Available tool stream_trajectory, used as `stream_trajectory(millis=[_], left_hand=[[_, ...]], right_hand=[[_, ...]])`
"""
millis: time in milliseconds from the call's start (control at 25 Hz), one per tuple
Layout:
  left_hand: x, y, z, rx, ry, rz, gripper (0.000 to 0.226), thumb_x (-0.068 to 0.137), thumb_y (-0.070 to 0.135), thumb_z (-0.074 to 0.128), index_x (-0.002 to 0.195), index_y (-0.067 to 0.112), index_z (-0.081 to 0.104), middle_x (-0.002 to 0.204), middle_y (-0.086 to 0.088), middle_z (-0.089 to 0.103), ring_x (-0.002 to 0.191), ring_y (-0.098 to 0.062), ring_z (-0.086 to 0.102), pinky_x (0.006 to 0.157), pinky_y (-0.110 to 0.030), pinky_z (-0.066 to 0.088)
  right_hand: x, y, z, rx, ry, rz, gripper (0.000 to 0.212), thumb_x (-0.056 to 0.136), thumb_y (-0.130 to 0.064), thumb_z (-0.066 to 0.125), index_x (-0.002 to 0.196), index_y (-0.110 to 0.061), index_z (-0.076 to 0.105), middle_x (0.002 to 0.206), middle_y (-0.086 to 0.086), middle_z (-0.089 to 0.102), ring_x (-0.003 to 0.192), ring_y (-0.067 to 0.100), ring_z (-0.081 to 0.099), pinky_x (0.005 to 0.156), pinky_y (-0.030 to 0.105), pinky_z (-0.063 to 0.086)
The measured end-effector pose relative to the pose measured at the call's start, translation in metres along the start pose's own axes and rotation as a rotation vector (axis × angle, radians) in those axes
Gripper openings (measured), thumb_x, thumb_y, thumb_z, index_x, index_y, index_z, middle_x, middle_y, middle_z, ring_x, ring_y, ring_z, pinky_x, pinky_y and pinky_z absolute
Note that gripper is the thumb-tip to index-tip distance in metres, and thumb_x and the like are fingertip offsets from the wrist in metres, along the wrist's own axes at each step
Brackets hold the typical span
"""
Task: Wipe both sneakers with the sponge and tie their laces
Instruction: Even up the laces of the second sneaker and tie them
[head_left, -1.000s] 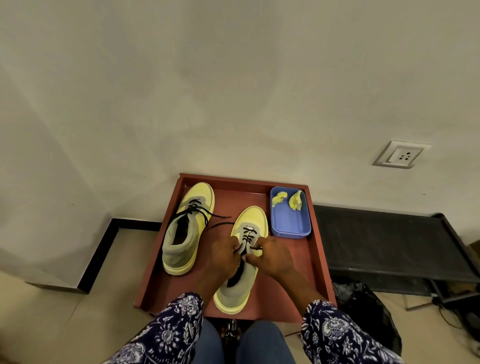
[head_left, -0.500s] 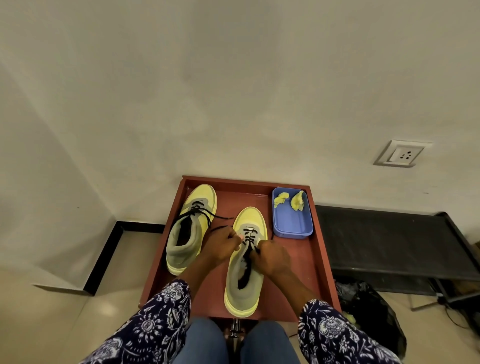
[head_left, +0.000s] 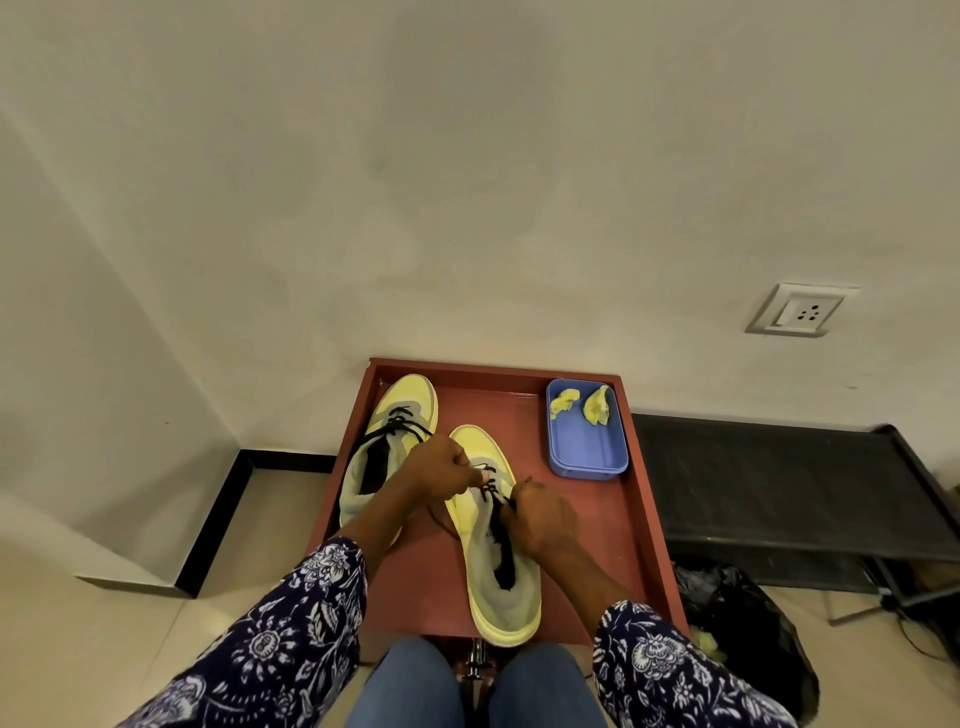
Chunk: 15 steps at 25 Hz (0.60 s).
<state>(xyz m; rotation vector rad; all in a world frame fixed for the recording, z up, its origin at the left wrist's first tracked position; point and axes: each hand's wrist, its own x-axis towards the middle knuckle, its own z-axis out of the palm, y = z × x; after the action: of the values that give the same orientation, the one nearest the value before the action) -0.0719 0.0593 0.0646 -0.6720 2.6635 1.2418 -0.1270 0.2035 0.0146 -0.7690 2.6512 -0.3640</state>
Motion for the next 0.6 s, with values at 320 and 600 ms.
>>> stream_trajectory(millis=[320, 600], left_hand=[[-0.019, 0.02, -0.009, -0.42, -0.007, -0.069, 0.038, 0.095, 0.029, 0.05, 0.061, 0.013, 0.039, 0.054, -0.003, 0.04, 0.043, -0.01, 0.037, 0.039, -0.014, 0.031], [-0.025, 0.029, -0.017, -0.483, -0.02, -0.069, 0.029, 0.095, 0.021, 0.047, 0.066, 0.015, 0.046, 0.056, 0.002, 0.038, 0.039, -0.004, 0.026, 0.039, -0.017, 0.02]], right_hand=[[-0.006, 0.002, 0.006, 0.019, 0.042, 0.1, 0.032, 0.094, -0.027, 0.045, 0.11, -0.003, 0.061, 0.109, 0.015, 0.063, 0.097, 0.031, 0.061, 0.076, 0.031, 0.047], [-0.01, 0.0, 0.008, 0.027, 0.076, 0.152, 0.036, 0.094, -0.033, 0.042, 0.105, -0.005, 0.061, 0.106, 0.014, 0.065, 0.098, 0.031, 0.061, 0.069, 0.029, 0.04]])
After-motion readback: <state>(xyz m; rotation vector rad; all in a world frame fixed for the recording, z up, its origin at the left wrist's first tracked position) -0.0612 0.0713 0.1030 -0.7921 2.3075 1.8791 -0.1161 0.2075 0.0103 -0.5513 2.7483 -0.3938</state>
